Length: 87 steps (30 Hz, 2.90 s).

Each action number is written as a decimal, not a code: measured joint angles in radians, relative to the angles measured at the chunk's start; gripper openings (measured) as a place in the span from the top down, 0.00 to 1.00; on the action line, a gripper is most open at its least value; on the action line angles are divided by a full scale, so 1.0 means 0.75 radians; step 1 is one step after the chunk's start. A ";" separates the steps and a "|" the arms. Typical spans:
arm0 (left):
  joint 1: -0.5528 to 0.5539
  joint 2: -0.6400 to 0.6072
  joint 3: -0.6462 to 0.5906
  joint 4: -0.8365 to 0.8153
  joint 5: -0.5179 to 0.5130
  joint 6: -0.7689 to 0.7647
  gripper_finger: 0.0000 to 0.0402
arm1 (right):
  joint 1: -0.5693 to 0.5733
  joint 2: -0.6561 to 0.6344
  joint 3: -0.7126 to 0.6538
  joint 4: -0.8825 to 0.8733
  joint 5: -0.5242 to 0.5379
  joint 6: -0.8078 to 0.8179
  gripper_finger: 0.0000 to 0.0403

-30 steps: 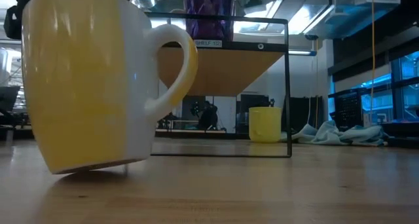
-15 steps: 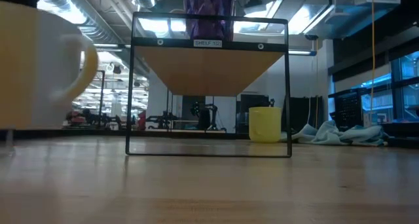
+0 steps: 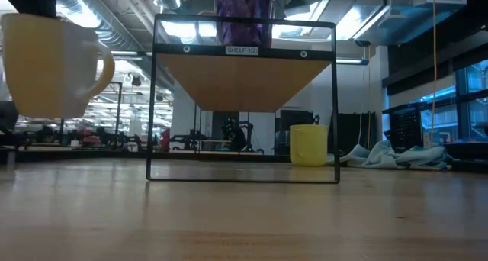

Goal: Stack small to large cups/mugs on shelf
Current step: Put the yellow mug on the shelf

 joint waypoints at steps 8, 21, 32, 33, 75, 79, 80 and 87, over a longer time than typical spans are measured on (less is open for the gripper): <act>0.090 -0.021 -0.120 0.085 0.045 0.145 1.00 | -0.002 0.001 0.000 0.000 0.002 0.006 0.85; 0.310 -0.410 -0.336 0.163 0.049 0.242 1.00 | -0.002 0.001 0.000 0.000 0.002 0.006 0.85; 0.472 -0.595 -0.523 0.197 0.136 0.455 1.00 | -0.041 0.001 0.000 0.000 -0.034 0.006 0.85; 0.496 -0.595 -0.534 0.202 0.143 0.496 1.00 | -0.049 0.001 0.000 0.000 -0.050 0.006 0.85; 1.394 -0.511 -0.612 0.578 0.522 1.948 0.95 | -0.212 0.001 0.000 0.345 0.035 0.163 0.85; 1.404 -0.462 -0.625 0.597 0.518 1.939 0.94 | -0.214 0.002 0.000 0.345 0.034 0.135 0.85; 1.404 -0.454 -0.626 0.602 0.504 1.929 0.94 | -0.214 0.002 0.000 0.345 0.034 0.132 0.85; 1.403 -0.453 -0.626 0.616 0.485 1.828 0.93 | -0.214 0.002 0.000 0.322 0.033 0.097 0.85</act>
